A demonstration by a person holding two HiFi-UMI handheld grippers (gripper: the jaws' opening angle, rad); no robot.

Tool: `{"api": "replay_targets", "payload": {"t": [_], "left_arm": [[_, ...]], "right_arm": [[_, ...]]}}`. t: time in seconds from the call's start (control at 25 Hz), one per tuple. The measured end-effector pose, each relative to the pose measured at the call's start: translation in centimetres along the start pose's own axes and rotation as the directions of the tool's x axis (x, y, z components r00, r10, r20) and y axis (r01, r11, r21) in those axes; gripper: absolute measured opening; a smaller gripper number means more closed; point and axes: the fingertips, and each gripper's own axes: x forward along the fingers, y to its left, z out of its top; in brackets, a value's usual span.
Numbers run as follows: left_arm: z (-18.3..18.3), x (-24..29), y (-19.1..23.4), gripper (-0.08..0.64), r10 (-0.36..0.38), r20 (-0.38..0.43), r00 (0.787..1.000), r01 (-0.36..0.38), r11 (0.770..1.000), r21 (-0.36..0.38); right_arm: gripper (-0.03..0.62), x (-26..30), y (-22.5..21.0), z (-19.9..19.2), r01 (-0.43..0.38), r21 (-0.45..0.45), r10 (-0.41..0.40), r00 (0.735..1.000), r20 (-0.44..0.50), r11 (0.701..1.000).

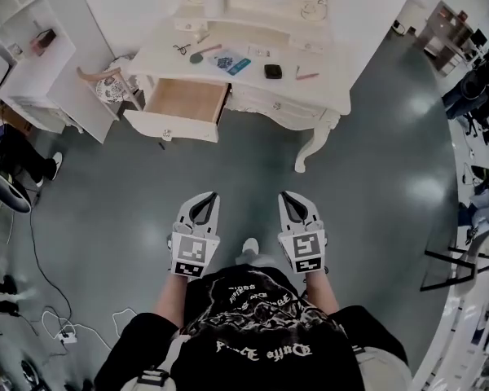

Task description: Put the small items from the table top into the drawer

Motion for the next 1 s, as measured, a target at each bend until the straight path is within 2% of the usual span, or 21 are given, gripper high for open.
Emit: {"api": "replay_targets", "payload": {"t": [0.24,0.52,1.0], "left_arm": [[1.5,4.0,-0.7,0.015,0.025,0.008,1.000,-0.025,0.999,-0.049],[2.5,7.9,-1.8,0.015,0.020,0.000,1.000,-0.020,0.999,-0.045],[2.8,10.2,-1.6,0.015,0.048,-0.022,0.999,-0.050,0.996,-0.074]], "right_arm": [[0.012,2.3,-3.7,-0.2,-0.039,-0.018,0.039,0.999,-0.010,0.999],[0.012,4.2,-7.0,-0.2,-0.063,0.003,0.063,0.998,0.009,0.998],[0.012,5.7,-8.6,-0.7,-0.077,0.017,0.077,0.997,-0.008,0.997]]}}
